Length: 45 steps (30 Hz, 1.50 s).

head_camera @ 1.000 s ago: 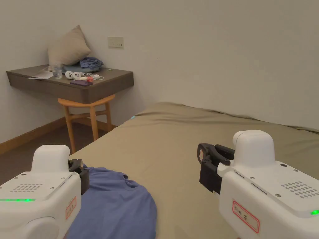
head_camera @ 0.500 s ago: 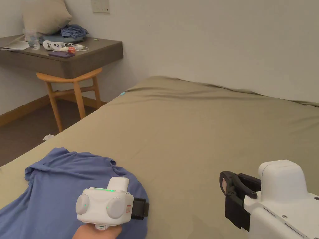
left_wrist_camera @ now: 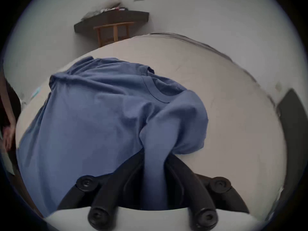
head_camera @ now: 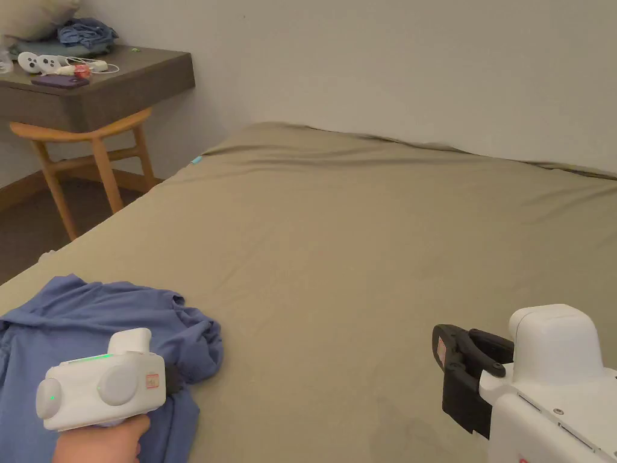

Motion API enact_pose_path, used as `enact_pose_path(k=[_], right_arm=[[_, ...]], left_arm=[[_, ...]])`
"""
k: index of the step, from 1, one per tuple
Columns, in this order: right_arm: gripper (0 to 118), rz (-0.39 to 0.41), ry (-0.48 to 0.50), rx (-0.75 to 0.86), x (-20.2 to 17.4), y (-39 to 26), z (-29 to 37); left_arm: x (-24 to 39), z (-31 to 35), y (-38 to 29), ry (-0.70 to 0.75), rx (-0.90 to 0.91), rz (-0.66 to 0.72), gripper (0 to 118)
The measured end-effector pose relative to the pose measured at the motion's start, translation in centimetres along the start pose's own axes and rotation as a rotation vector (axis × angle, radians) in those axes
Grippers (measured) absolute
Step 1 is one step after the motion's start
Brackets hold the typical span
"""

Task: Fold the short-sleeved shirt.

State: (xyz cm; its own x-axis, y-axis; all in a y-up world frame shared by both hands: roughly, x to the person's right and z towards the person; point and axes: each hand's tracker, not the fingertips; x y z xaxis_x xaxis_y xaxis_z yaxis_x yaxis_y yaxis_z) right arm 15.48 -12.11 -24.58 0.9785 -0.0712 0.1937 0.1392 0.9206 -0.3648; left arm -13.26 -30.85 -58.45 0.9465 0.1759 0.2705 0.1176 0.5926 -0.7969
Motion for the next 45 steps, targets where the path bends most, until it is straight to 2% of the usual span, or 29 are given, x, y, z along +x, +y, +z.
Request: enact_pose_path(k=[4, 7, 10, 15, 19, 25, 28, 31, 33, 38, 39, 41, 44, 45], right_arm=[[3, 0.013, -0.118, 0.072, 2.3, 0.4, 3.2], [3, -0.025, -0.190, 0.123, 5.3, 1.5, 7.1], [3, -0.024, -0.279, 0.172, 8.1, 2.6, 11.7], [3, -0.015, -0.460, 0.207, 11.6, 3.7, 19.6], [3, -0.046, -0.574, 0.263, 13.6, 3.6, 26.0], [3, -0.046, -0.724, 0.286, 15.2, 2.3, 33.9], [3, -0.052, -0.768, 0.283, 15.6, 1.4, 36.4], [3, -0.048, -0.809, 0.265, 15.7, 0.4, 37.8], [3, -0.046, -0.817, 0.246, 15.8, -0.4, 38.4], [3, -0.046, -0.805, 0.190, 16.2, -1.9, 37.6], [3, -0.046, -0.792, 0.179, 16.4, -2.1, 37.3], [3, -0.043, -0.780, 0.156, 16.6, -2.2, 36.4], [3, -0.048, -0.760, 0.151, 16.8, -2.3, 35.3], [3, -0.053, -0.755, 0.155, 16.7, -2.2, 35.0]], left_arm=[[1.3, 6.2, 2.9, -0.022, 0.146, 0.033, 4], [4.7, 13.4, 5.5, -0.123, 0.287, 0.056, 4], [9.1, 20.0, 8.8, -0.095, 0.417, -0.077, 4], [19.4, 29.8, 10.6, -0.246, 0.544, -0.233, 4], [29.6, 32.2, 9.0, -0.437, 0.491, -0.376, 4], [46.1, 28.8, -0.9, -0.588, 0.307, -0.659, 4], [52.8, 25.3, -8.3, -0.597, 0.192, -0.818, 4], [57.1, 19.9, -15.4, -0.598, 0.024, -0.883, 4], [58.5, 16.3, -20.2, -0.581, -0.087, -0.906, 4], [59.2, 8.0, -30.9, -0.428, -0.314, -0.998, 4], [59.1, 7.0, -31.9, -0.402, -0.316, -1.018, 4], [59.3, 8.6, -31.5, -0.429, -0.156, -1.015, 4], [60.4, 8.2, -30.4, -0.410, -0.240, -1.046, 5], [60.4, 8.6, -29.5, -0.453, -0.272, -1.006, 11]])
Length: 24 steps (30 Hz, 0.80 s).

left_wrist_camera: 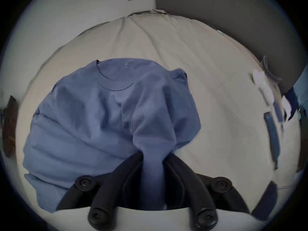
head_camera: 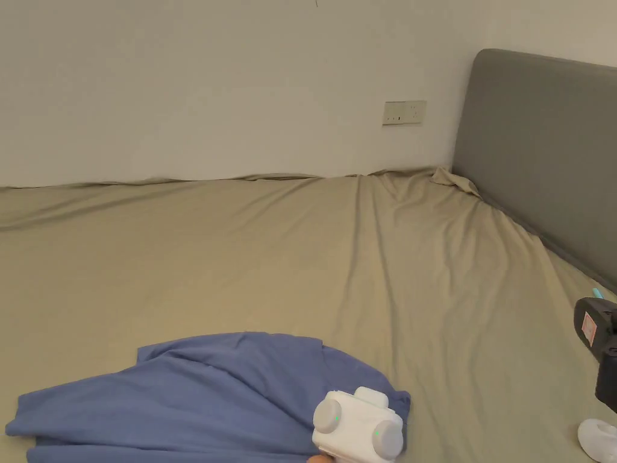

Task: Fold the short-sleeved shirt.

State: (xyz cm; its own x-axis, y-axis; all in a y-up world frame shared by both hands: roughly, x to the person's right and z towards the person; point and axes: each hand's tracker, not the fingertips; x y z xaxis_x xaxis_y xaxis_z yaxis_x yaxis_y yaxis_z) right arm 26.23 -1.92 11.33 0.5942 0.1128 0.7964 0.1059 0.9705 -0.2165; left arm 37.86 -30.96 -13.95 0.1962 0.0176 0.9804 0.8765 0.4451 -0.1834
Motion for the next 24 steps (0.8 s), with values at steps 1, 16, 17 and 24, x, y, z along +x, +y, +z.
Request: enact_pose_path(k=[1, 16, 17, 24], right_arm=[[3, -0.013, 0.008, 0.011, -0.3, 0.0, 0.0], [15, -0.032, 0.134, 0.054, -7.8, -1.7, -0.9], [14, -0.032, 0.156, 0.045, -8.8, -1.9, -1.1], [14, 0.003, 0.264, 0.044, -13.0, -1.6, -1.2]], left_arm=[[-1.2, 1.0, 0.1, -0.083, 0.033, 0.062, 46], [-20.2, 37.9, -22.3, 0.415, 0.813, 0.419, 0], [-20.3, 37.1, -24.0, 0.518, 0.734, 0.506, 0], [-22.4, 38.3, -27.1, 0.442, 0.724, 0.514, 0]])
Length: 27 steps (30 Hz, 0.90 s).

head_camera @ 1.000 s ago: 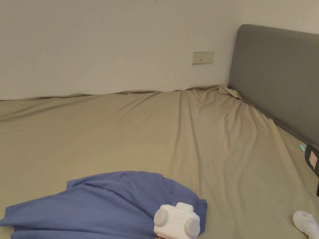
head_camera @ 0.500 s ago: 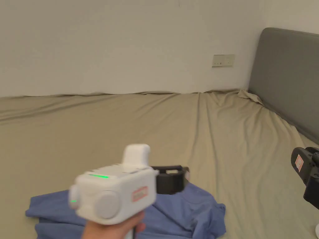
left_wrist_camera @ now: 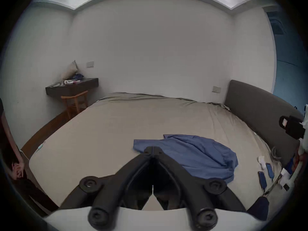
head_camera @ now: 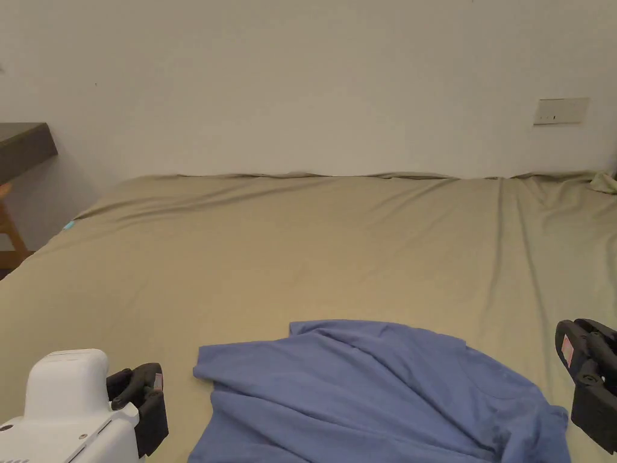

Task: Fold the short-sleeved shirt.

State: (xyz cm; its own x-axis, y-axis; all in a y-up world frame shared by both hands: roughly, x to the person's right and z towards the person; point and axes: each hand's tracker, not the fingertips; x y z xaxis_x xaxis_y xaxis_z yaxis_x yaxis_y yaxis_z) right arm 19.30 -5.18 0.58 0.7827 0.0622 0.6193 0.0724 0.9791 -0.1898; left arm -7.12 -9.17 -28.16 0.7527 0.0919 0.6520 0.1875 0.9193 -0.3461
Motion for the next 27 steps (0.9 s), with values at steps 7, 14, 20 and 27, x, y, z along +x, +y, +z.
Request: enact_pose_path(k=[7, 14, 20, 27], right_arm=[[13, -0.003, 0.022, -0.032, -0.2, -0.5, -2.3], [7, -0.004, 0.030, -0.102, 0.0, -2.2, -6.5], [6, 0.010, 0.050, -0.114, -0.3, -3.3, -9.0], [6, -0.005, 0.084, -0.190, -0.4, -5.5, -10.9]], left_arm=[[0.2, -4.2, 0.6, -0.027, -0.021, -0.022, 0], [0.2, -8.7, -0.6, -0.033, -0.072, -0.024, 0], [0.1, -12.0, -1.6, -0.029, -0.116, -0.033, 0], [-0.3, -27.6, -2.6, -0.018, -0.300, -0.086, 118]])
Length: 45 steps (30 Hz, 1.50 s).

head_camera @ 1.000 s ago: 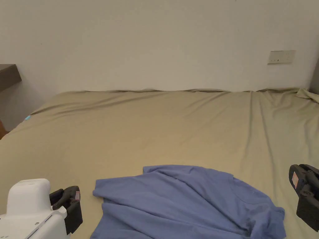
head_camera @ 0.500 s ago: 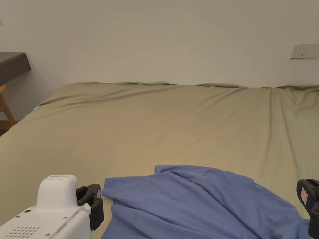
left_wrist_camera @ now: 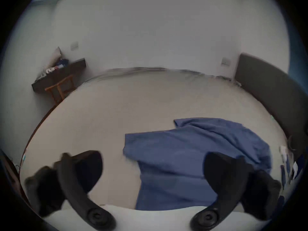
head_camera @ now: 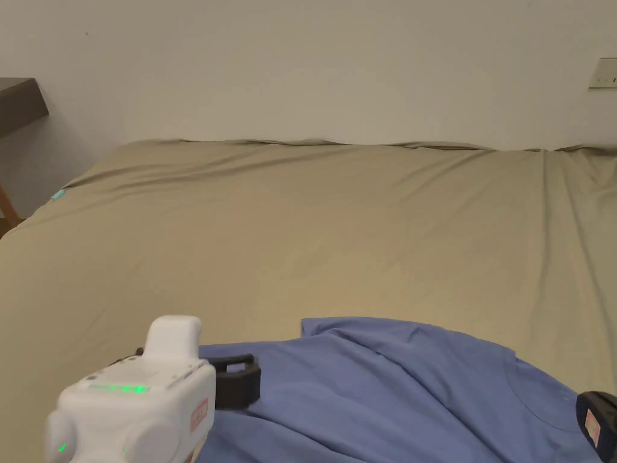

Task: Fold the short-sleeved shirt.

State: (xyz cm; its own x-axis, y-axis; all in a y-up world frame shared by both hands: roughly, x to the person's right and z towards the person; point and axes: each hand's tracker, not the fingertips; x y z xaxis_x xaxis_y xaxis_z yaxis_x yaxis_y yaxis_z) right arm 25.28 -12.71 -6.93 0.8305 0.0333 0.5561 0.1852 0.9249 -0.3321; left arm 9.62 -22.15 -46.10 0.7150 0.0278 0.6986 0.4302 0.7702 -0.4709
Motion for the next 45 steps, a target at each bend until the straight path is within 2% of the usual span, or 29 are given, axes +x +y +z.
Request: enact_pose_path(k=[4, 6, 8, 10, 11, 12, 14, 15, 16, 18, 20, 21, 22, 23, 24, 25, 26, 27, 30, 31, 32, 33, 34, 35, 36, 40, 42, 44, 45], right_arm=[[6, -0.011, -0.003, -0.066, 1.0, -1.6, -0.6], [6, -0.011, -0.022, -0.100, 1.7, -2.3, -0.9], [6, -0.021, -0.039, -0.133, 2.6, -3.3, -1.3], [6, -0.032, -0.058, -0.163, 3.5, -4.2, -1.9], [6, -0.038, -0.075, -0.185, 3.9, -4.7, -2.4], [6, -0.041, -0.097, -0.217, 4.3, -5.3, -2.9], [6, -0.060, -0.105, -0.252, 5.4, -6.5, -4.0], [6, -0.084, -0.118, -0.275, 5.9, -7.1, -4.5], [6, -0.095, -0.124, -0.289, 6.6, -7.7, -5.1], [6, -0.105, -0.144, -0.327, 8.2, -8.5, -6.3], [6, -0.138, -0.194, -0.346, 11.5, -10.1, -7.7], [6, -0.157, -0.178, -0.359, 13.3, -10.4, -8.7], [15, -0.177, -0.157, -0.388, 14.2, -10.5, -9.5], [43, -0.198, -0.136, -0.424, 15.4, -10.8, -10.6], [96, -0.241, -0.110, -0.481, 16.7, -11.2, -12.2], [118, -0.284, -0.105, -0.524, 17.7, -11.7, -13.8], [116, -0.303, -0.119, -0.570, 18.3, -12.3, -15.2], [115, -0.290, -0.126, -0.513, 18.7, -13.2, -15.5], [116, -0.292, -0.110, -0.574, 19.5, -14.2, -16.8], [115, -0.277, -0.104, -0.614, 16.5, -13.8, -17.6], [113, -0.284, -0.109, -0.614, 16.0, -13.9, -17.8], [99, -0.298, -0.098, -0.617, 15.5, -14.0, -17.7], [36, -0.303, -0.092, -0.628, 14.9, -13.9, -17.6], [13, -0.300, -0.094, -0.621, 15.9, -14.5, -17.6], [13, -0.294, -0.110, -0.574, 15.7, -14.2, -17.0], [12, -0.267, 0.016, -0.374, 15.0, -9.5, -11.7], [12, -0.195, 0.042, -0.259, 14.8, -6.0, -8.8], [12, -0.103, 0.001, -0.187, 14.3, -1.6, -6.3], [12, -0.083, -0.009, -0.163, 14.6, 0.8, -5.2]], left_arm=[[-0.8, -11.6, -1.1, 0.126, -0.237, -0.034, 118], [-1.8, -17.1, 0.1, 0.166, -0.301, -0.069, 118], [-1.6, -19.8, -0.6, 0.192, -0.330, -0.113, 118], [-1.8, -18.7, -0.7, 0.148, -0.221, -0.038, 118], [-1.3, -18.8, -0.3, 0.171, -0.267, -0.052, 116], [-0.9, -18.6, 0.0, 0.151, -0.282, -0.062, 104], [0.7, -16.4, 0.2, 0.044, -0.193, -0.090, 0], [1.5, -16.0, 0.4, 0.017, -0.187, -0.128, 0], [2.4, -15.4, 0.3, 0.083, -0.183, -0.198, 0], [2.2, -13.2, 0.9, 0.004, -0.130, -0.103, 0], [1.2, -10.2, 1.7, -0.098, -0.044, 0.049, 0], [0.9, -9.0, 2.2, -0.100, -0.001, 0.057, 0], [0.7, -7.0, 2.8, -0.116, 0.025, 0.063, 0], [0.5, -5.6, 3.3, -0.140, 0.052, 0.065, 0], [0.3, -4.0, 3.8, -0.176, 0.075, 0.082, 0], [1.2, -1.7, 4.0, -0.200, 0.089, 0.104, 0], [1.4, -0.3, 4.2, -0.212, 0.097, 0.113, 0], [1.5, 1.1, 4.3, -0.210, 0.104, 0.106, 0], [1.4, 3.5, 4.9, -0.208, 0.141, 0.096, 0], [1.2, 4.2, 5.0, -0.211, 0.147, 0.099, 0], [1.1, 4.6, 5.0, -0.210, 0.147, 0.110, 0], [0.5, 4.4, 5.1, -0.207, 0.150, 0.119, 0], [0.3, 4.6, 5.1, -0.198, 0.152, 0.121, 0], [0.1, 4.8, 5.1, -0.186, 0.149, 0.126, 0], [-0.1, 5.1, 5.0, -0.181, 0.150, 0.128, 0], [-1.8, 7.4, 5.5, -0.224, 0.216, 0.221, 0], [-3.0, 8.9, 6.6, -0.247, 0.276, 0.259, 0], [-4.2, 10.8, 8.6, -0.228, 0.341, 0.280, 0], [-5.1, 11.7, 9.7, -0.210, 0.399, 0.305, 0]])
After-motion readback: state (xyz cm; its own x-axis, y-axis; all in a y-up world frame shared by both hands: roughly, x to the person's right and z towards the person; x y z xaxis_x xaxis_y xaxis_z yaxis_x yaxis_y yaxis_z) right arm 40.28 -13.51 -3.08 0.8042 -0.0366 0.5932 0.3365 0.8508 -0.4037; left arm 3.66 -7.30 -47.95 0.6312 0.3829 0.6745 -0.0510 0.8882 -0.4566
